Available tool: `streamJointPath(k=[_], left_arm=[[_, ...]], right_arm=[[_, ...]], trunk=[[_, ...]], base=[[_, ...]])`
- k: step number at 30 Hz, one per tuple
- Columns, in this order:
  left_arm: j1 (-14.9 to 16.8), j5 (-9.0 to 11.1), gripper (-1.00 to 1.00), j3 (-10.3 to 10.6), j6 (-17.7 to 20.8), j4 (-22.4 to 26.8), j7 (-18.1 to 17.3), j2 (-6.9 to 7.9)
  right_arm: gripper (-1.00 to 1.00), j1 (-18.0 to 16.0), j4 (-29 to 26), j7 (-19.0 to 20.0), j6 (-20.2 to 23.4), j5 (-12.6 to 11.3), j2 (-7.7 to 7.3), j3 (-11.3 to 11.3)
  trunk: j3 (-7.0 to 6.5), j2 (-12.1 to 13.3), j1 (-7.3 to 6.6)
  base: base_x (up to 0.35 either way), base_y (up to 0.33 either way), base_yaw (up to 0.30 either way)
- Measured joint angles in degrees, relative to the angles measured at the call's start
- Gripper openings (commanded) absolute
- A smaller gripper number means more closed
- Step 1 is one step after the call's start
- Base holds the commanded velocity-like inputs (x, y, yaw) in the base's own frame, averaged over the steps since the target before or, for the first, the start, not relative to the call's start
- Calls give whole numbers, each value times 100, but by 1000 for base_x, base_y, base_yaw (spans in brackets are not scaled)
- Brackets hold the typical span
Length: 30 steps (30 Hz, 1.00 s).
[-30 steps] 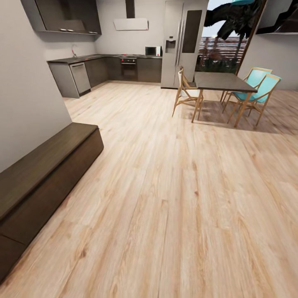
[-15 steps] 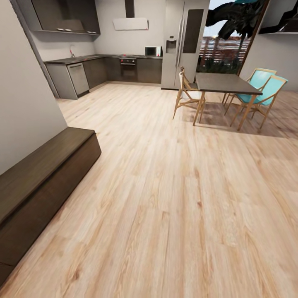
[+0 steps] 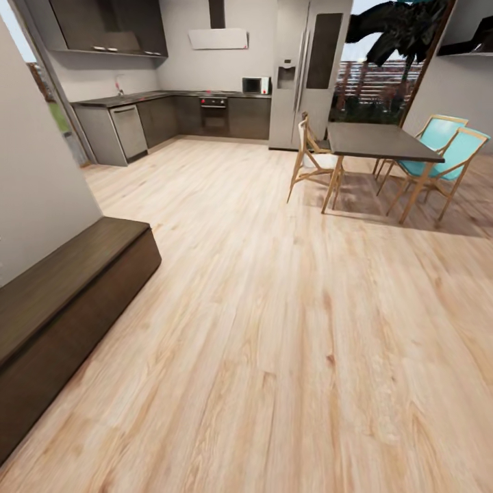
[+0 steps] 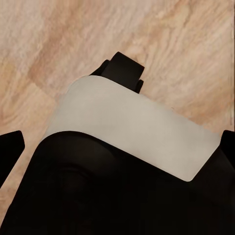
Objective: Place each of the two pumpkins and all three candles from the living room inside a cabinet in the living room (use any cabinet), then make sure every cabinet is closed, and position the cauldron so it is next to a table in the living room.
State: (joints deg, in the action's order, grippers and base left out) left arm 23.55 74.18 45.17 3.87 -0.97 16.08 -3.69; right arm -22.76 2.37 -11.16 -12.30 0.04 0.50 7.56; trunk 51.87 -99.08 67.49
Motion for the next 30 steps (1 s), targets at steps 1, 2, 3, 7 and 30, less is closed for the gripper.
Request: streamJointPath(k=[1,2,3,7,30], left_arm=[[0,0,100,0,0,0,0,0],[0,0,100,0,0,0,0,0],[0,0,100,0,0,0,0,0],[0,0,100,0,0,0,0,0],[0,0,100,0,0,0,0,0]], right_arm=[[100,0,0,0,0,-1,1,0],[100,0,0,0,0,-2,1,0],[100,0,0,0,0,-3,2,0],[100,0,0,0,0,-4,3,0],[100,0,0,0,0,-4,3,0]], trunk=[[0,0,0],[0,0,0],[0,0,0],[0,0,0],[0,0,0]], base=[[310,-175,249],[295,-193,271],[271,-225,283],[266,-231,285],[260,-235,286]])
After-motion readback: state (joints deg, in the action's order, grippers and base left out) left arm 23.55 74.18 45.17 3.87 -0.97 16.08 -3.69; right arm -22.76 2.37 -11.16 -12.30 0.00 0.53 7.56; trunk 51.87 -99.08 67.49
